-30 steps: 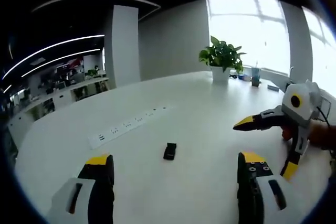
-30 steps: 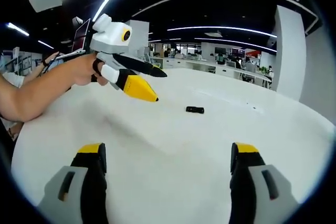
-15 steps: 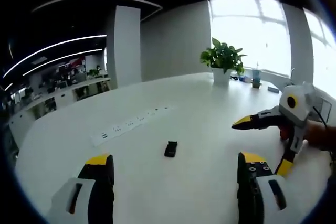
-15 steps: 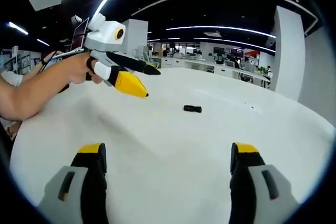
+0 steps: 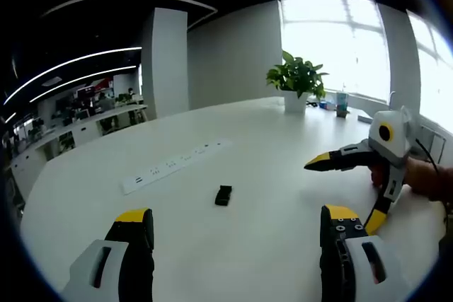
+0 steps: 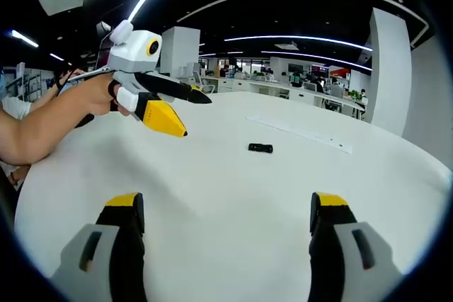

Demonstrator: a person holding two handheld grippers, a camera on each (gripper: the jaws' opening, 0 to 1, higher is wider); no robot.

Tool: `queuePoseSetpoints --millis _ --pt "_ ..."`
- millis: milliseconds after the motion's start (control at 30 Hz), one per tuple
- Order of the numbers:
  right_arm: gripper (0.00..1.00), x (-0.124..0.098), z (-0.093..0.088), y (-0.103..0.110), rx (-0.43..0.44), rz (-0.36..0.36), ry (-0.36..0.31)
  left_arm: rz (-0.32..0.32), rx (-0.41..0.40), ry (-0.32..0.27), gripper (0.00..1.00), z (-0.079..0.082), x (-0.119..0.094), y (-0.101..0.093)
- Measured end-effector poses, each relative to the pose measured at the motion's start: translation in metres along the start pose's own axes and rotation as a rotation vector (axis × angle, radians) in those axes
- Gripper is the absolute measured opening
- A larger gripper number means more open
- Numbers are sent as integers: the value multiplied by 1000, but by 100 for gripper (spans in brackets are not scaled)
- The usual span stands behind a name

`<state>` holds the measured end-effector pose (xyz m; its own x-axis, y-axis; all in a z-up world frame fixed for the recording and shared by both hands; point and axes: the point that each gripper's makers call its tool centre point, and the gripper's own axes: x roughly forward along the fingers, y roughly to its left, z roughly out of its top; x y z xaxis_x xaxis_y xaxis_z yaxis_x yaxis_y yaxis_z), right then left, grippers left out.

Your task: Snap the two parts of the plastic buckle together until the buckle closes and remains connected.

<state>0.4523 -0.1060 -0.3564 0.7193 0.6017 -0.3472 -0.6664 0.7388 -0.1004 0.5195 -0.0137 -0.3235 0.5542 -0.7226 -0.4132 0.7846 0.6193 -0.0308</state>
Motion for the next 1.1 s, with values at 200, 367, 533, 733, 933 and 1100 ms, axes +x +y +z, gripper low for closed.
queuePoseSetpoints --millis 200,367,533,733,933,1100 --pt "98 -2 0 2 -1 5 0 1 5 -4 99 2 -4 -4" --pt "97 -4 0 3 -2 2 2 2 6 -3 99 -1 -8 -6" --pt "97 -3 0 3 -4 2 5 4 0 -2 99 -4 -12 -7" --pt "97 -2 0 0 -4 -2 5 7 9 0 99 -6 -16 -8" --pt "97 -2 -1 -2 -6 -5 9 6 5 -2 99 -8 -23 -11" --pt "96 -2 -1 -1 -9 -5 11 9 5 -14 99 -7 -32 -16"
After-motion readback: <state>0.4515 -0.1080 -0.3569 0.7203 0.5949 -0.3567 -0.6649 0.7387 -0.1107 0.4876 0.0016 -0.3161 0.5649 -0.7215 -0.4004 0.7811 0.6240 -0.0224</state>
